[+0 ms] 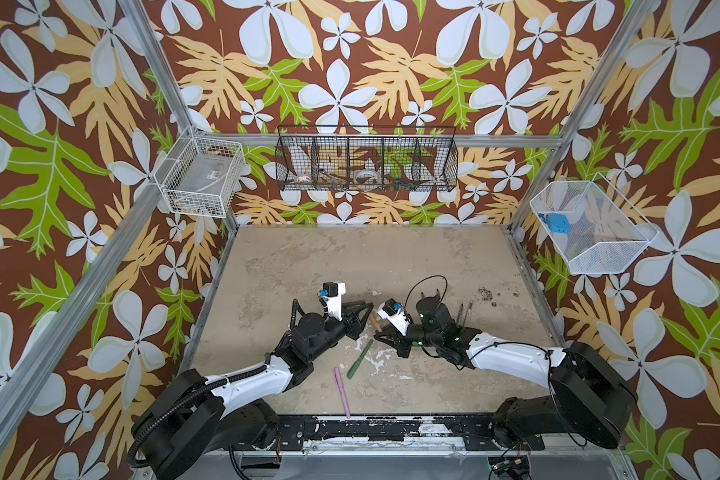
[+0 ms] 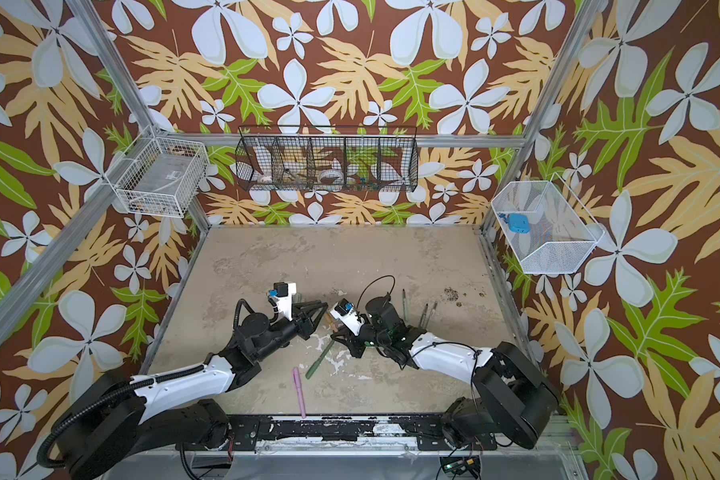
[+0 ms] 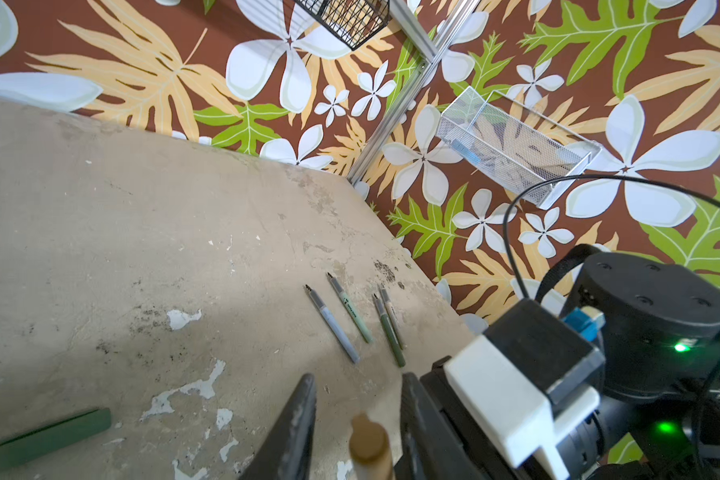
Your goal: Open the pen caps
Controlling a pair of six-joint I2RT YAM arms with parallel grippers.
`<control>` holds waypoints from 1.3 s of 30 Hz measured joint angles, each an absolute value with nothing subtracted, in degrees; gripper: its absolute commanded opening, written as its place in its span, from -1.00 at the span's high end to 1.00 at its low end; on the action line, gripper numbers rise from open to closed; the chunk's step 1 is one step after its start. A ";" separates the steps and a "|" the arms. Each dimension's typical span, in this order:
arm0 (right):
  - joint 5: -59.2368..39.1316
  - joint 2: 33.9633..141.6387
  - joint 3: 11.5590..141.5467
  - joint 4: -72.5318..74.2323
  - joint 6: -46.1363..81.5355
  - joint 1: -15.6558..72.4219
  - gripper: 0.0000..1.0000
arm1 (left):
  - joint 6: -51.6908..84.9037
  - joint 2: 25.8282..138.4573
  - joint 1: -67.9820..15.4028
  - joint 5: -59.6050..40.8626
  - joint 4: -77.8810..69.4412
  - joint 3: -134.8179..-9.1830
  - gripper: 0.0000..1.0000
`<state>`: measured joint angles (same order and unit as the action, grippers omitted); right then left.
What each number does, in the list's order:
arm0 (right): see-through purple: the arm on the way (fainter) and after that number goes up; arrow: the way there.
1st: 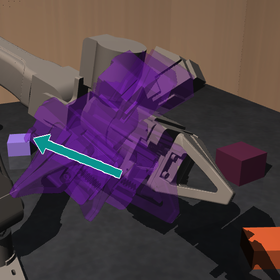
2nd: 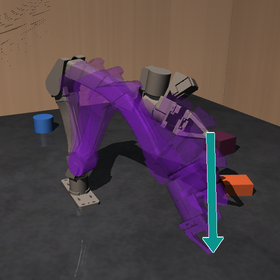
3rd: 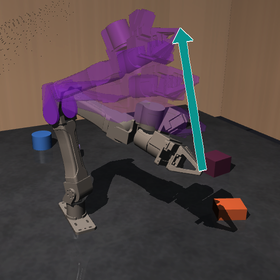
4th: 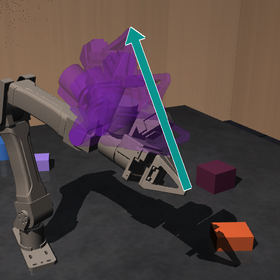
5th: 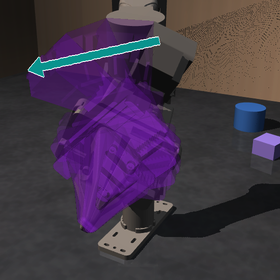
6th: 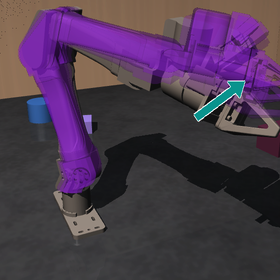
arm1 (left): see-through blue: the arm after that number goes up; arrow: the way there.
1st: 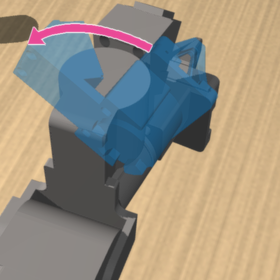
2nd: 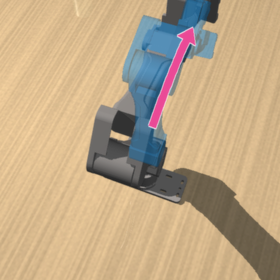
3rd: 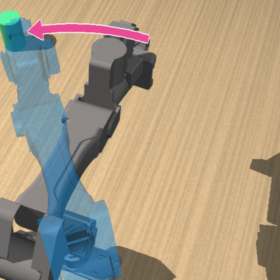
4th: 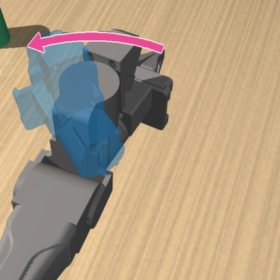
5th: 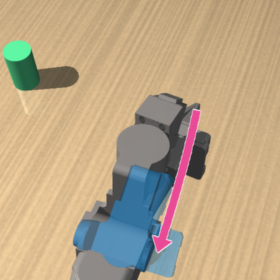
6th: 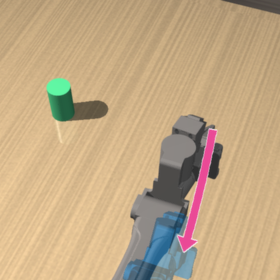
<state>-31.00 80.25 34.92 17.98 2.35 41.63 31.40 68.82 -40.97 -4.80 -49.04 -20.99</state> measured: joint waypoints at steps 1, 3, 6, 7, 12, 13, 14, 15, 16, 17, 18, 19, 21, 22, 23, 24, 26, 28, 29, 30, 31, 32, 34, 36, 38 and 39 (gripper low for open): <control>-30.98 80.25 34.92 17.98 2.35 41.63 1.00 | 31.57 69.01 -40.97 -4.82 -49.10 -20.99 0.37; -30.24 80.25 34.92 17.96 2.35 41.63 1.00 | 31.88 69.38 -40.97 -4.89 -49.50 -20.99 0.39; -29.91 80.27 34.92 17.96 2.35 41.63 1.00 | 32.69 70.13 -41.01 -5.23 -49.95 -20.99 0.45; -29.85 80.31 34.92 17.93 2.35 41.63 1.00 | 32.69 70.30 -41.04 -5.50 -50.02 -20.99 0.47; -29.52 80.47 34.94 17.87 2.37 41.63 1.00 | 32.93 71.68 -41.32 -6.31 -51.72 -20.99 0.57; -29.52 80.47 34.94 17.82 2.37 41.63 1.00 | 33.08 71.96 -41.43 -6.33 -52.03 -20.99 0.58; -29.47 80.47 34.94 17.82 2.37 41.60 1.00 | 33.26 72.31 -41.52 -6.33 -52.40 -20.99 0.58; -29.45 80.47 34.94 17.80 2.37 41.60 1.00 | 33.30 72.66 -41.58 -6.48 -52.58 -21.06 0.58; -29.34 80.47 34.94 17.74 2.37 41.63 1.00 | 33.36 72.95 -41.65 -6.48 -52.62 -21.17 0.58; -29.30 80.47 34.94 17.72 2.37 41.63 1.00 | 33.63 73.25 -41.76 -6.52 -52.64 -21.34 0.58; -29.30 80.47 34.96 17.74 2.35 41.63 1.00 | 33.76 73.56 -41.85 -6.68 -52.80 -21.47 0.64; -29.28 80.47 35.00 17.74 2.35 41.63 1.00 | 33.89 73.82 -41.95 -6.74 -52.90 -21.58 0.71; -28.80 80.49 35.05 17.69 1.85 41.60 1.00 | 34.50 74.00 -42.13 -7.44 -53.52 -21.71 0.89; -28.67 80.49 35.07 17.76 1.85 41.63 1.00 | 34.57 73.95 -42.15 -7.44 -53.74 -21.71 0.96; -28.64 80.53 35.18 17.76 1.85 41.63 1.00 | 34.59 73.80 -42.15 -7.46 -53.76 -21.71 1.00; -28.64 80.60 35.27 17.91 1.72 41.63 1.00 | 34.52 73.43 -42.15 -7.38 -53.69 -21.67 1.00; -28.67 80.60 35.46 18.24 1.45 41.69 1.00 | 34.28 72.20 -42.15 -6.94 -53.30 -21.26 1.00; -28.97 80.60 35.53 18.61 1.26 41.82 1.00 | 34.13 70.78 -42.15 -6.44 -52.60 -20.86 1.00; -28.80 80.58 35.53 18.85 1.17 42.09 1.00 | 34.09 69.93 -42.15 -6.02 -51.81 -20.75 1.00; -28.16 80.51 35.57 19.00 1.13 42.59 1.00 | 34.00 69.14 -42.06 -5.69 -51.11 -20.69 1.00; -27.16 80.42 35.59 19.14 1.08 43.18 1.00 | 33.95 68.58 -41.91 -5.58 -50.68 -20.60 1.00; -25.67 80.38 35.73 19.27 1.02 44.23 1.00 | 34.20 67.68 -41.45 -5.63 -49.76 -20.53 1.00; -20.78 80.38 36.18 19.51 0.67 46.59 1.00 | 34.83 66.19 -40.32 -6.15 -48.53 -20.18 1.00; -15.64 80.36 36.51 19.97 0.14 48.88 1.00 | 35.97 64.73 -38.98 -7.03 -47.75 -19.81 1.00; -12.10 80.05 36.51 20.56 -0.21 50.26 1.00 | 36.56 63.59 -37.98 -8.12 -46.68 -19.77 1.00; -11.07 79.72 36.34 20.99 -0.27 50.68 1.00 | 37.08 63.09 -37.58 -8.60 -46.41 -19.75 1.00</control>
